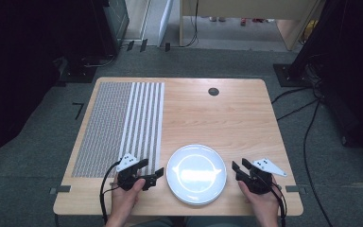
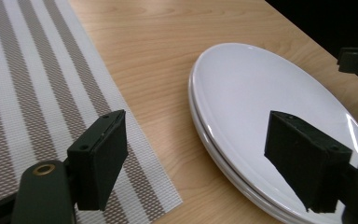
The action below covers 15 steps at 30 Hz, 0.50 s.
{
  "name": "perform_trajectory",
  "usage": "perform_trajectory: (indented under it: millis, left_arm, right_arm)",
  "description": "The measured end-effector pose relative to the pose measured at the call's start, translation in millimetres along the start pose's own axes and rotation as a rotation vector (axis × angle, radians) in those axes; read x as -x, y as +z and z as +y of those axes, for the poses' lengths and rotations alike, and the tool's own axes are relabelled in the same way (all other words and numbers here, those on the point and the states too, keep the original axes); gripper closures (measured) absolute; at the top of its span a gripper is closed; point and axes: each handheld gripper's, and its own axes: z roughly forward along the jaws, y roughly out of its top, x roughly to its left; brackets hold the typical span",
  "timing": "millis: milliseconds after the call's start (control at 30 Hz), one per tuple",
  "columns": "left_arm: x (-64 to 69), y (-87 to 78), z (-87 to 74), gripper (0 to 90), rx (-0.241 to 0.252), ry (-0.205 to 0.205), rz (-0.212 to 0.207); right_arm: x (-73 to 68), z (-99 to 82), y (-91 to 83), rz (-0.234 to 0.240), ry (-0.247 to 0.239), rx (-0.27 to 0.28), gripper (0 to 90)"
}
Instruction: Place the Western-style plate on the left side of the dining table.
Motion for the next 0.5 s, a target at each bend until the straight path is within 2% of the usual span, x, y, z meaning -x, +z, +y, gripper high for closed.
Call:
perform_trajectory:
  millis: [100, 233, 333, 433, 500]
  left_arm:
    - [5.2, 4.7, -1.5, 24.5, -0.013, 0.008, 0.002]
    - [10.2, 9.3, -3.7, 32.2, -0.03, 0.004, 0.007]
    - [11.7, 12.7, -5.7, 35.9, -0.043, -0.006, -0.013]
    - [13.3, 15.4, -6.9, 38.2, -0.057, -0.015, -0.036]
    - [14.7, 17.1, -7.7, 40.0, -0.07, -0.021, -0.046]
  right_arm:
    - [-0.6, -1.8, 2.2, 0.012, 0.005, -0.01, 60.2]
    - [-2.5, -3.6, 4.8, 0.033, 0.01, -0.015, 63.2]
    - [-3.8, -4.0, 5.3, 0.046, 0.024, -0.015, 68.6]
    - [-2.6, -4.6, 6.4, 0.032, 0.045, -0.013, 72.4]
    - [-0.8, -5.1, 7.0, 0.061, 0.078, -0.018, 75.0]
